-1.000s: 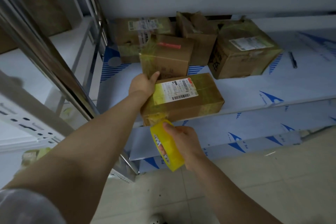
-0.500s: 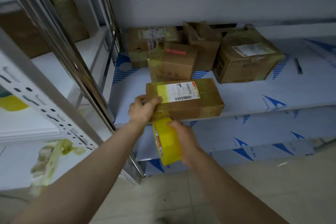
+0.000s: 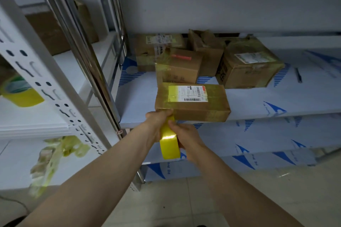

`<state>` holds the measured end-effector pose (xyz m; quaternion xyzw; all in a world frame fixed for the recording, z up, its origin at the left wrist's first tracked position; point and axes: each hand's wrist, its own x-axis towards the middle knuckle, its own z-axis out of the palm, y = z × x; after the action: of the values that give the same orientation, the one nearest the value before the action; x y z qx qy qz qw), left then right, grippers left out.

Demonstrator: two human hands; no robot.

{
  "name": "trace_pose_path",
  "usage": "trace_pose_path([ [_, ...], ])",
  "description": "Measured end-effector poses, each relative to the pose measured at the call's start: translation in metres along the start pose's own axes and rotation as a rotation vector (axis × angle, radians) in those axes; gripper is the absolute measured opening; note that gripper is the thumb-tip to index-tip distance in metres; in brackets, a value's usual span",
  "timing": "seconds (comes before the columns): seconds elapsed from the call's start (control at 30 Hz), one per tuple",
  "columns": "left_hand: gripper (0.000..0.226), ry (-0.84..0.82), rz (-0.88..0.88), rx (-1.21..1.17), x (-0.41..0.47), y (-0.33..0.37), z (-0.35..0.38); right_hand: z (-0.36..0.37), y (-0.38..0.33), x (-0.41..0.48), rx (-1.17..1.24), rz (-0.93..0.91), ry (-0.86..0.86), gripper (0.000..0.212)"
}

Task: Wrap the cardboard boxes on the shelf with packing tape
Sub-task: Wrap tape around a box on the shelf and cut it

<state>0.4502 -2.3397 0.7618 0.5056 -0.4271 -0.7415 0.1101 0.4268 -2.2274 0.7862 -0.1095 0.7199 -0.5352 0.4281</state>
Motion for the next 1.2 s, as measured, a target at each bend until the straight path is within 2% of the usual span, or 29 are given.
trace_pose_path([
  [0.07,0.065,0.032,0.065,0.034,-0.006,0.006,0.004,-0.006,-0.008,0.001,-0.218,-0.142,0.070,0.034],
  [0.1,0.058,0.033,0.078,0.059,-0.009,0.010,0.006,-0.010,-0.011,0.000,-0.287,-0.179,0.097,0.040],
  [0.17,0.059,-0.002,0.089,0.085,-0.014,0.015,0.015,-0.020,-0.017,0.002,-0.376,-0.194,0.135,0.047],
  [0.27,0.060,-0.039,0.111,0.120,-0.019,0.015,0.029,-0.036,-0.020,0.003,-0.430,-0.166,0.132,0.044],
  [0.33,0.052,-0.063,0.103,0.101,-0.019,0.012,0.040,-0.044,-0.016,0.002,-0.368,-0.144,0.137,0.040],
  [0.4,0.055,-0.080,0.073,0.090,-0.016,0.006,0.052,-0.050,-0.010,-0.002,-0.196,-0.168,0.201,0.033],
  [0.5,0.051,-0.129,0.021,0.112,-0.020,0.000,0.072,-0.066,-0.006,-0.010,0.025,-0.205,0.307,0.012],
  [0.63,0.046,-0.188,-0.021,0.176,-0.029,-0.006,0.104,-0.093,0.002,-0.015,0.070,-0.255,0.430,0.015],
  [0.7,0.042,-0.211,-0.028,0.183,-0.032,-0.007,0.121,-0.109,0.003,-0.014,0.016,-0.245,0.467,0.012],
  [0.73,0.041,-0.208,-0.035,0.184,-0.035,-0.006,0.129,-0.117,0.002,-0.013,-0.031,-0.228,0.474,0.015],
  [0.83,0.039,-0.200,-0.055,0.147,-0.036,-0.005,0.152,-0.142,-0.007,-0.006,-0.155,-0.209,0.465,0.042],
  [1.03,0.030,-0.243,-0.072,0.054,-0.049,-0.010,0.200,-0.208,-0.020,0.001,-0.440,-0.294,0.459,0.055],
  [1.1,0.025,-0.197,-0.033,0.008,-0.048,-0.014,0.215,-0.237,-0.025,0.006,-0.421,-0.305,0.466,0.061],
  [1.2,0.032,-0.061,-0.011,-0.025,-0.046,-0.022,0.237,-0.282,-0.025,0.020,-0.335,-0.319,0.473,0.059],
])
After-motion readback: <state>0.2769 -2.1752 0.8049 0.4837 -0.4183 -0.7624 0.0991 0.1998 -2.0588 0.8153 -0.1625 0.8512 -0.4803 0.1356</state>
